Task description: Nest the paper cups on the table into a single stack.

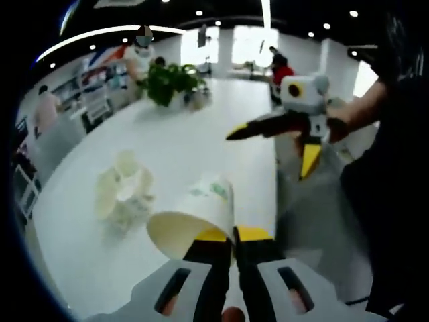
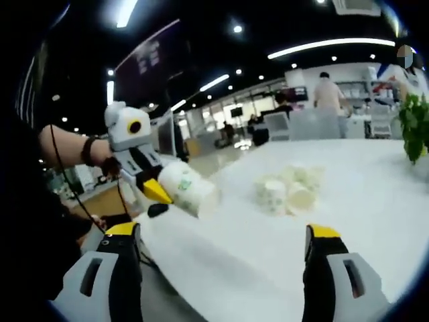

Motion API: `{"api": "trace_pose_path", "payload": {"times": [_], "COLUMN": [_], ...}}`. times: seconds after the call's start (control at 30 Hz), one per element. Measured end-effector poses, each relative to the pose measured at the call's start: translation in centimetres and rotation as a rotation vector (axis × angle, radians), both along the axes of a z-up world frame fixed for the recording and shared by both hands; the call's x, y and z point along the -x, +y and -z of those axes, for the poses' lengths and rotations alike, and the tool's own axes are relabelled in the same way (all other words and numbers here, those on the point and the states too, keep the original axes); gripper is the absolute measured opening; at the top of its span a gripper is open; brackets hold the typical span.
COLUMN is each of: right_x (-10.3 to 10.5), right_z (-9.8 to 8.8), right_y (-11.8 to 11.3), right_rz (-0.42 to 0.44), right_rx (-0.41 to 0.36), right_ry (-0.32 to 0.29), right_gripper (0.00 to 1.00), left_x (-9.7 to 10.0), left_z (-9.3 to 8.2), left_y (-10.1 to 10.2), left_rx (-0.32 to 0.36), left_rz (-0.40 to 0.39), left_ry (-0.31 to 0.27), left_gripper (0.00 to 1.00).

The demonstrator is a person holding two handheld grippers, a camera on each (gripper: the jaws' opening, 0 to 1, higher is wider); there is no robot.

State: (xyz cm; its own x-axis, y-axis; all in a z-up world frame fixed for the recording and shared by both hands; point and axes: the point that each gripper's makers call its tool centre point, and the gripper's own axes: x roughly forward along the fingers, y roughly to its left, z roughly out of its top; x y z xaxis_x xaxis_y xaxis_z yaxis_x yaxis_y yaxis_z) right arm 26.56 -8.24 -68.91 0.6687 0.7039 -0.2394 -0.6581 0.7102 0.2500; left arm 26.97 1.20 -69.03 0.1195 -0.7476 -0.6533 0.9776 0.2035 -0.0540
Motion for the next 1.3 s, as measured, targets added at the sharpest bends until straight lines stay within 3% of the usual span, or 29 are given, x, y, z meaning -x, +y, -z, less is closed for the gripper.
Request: {"api": "trace_pose_path", "payload": {"times": [0.3,0.47,0.7,0.83,1.13,1.3], "right_x": [-0.4,-0.8,-1.1,-1.2,-0.9,-0.4], "right_z": [0.0,0.4,1.4,1.6,3.2,4.0], "right_y": [0.5,0.6,0.8,0.9,0.4,0.1], "right_rz": [0.007,0.006,-0.011,-0.01,-0.047,-0.051], "right_rx": [-0.027,-0.011,0.035,0.034,0.138,0.162], "right_ry": [0.009,0.006,0.001,-0.003,-0.02,-0.01], "right_gripper": [1.0,1.0,1.0,1.0,1.0,1.0], "left_x": [-0.9,-1.2,-2.1,-2.7,-2.5,-1.9], "left_z": [1.3,2.3,2.3,2.9,4.5,6.1], "left_y": [0.3,0.7,0.4,0.4,-0.1,0.0], "left_rx": [-0.061,-0.124,-0.144,-0.193,-0.298,-0.406], "left_rz": [0.032,0.066,0.086,0.103,0.156,0.213], "left_ry": [0.023,0.018,0.013,0.014,0.029,0.009], "left_gripper": [0.0,0.0,0.0,0.0,0.0,0.0]}}
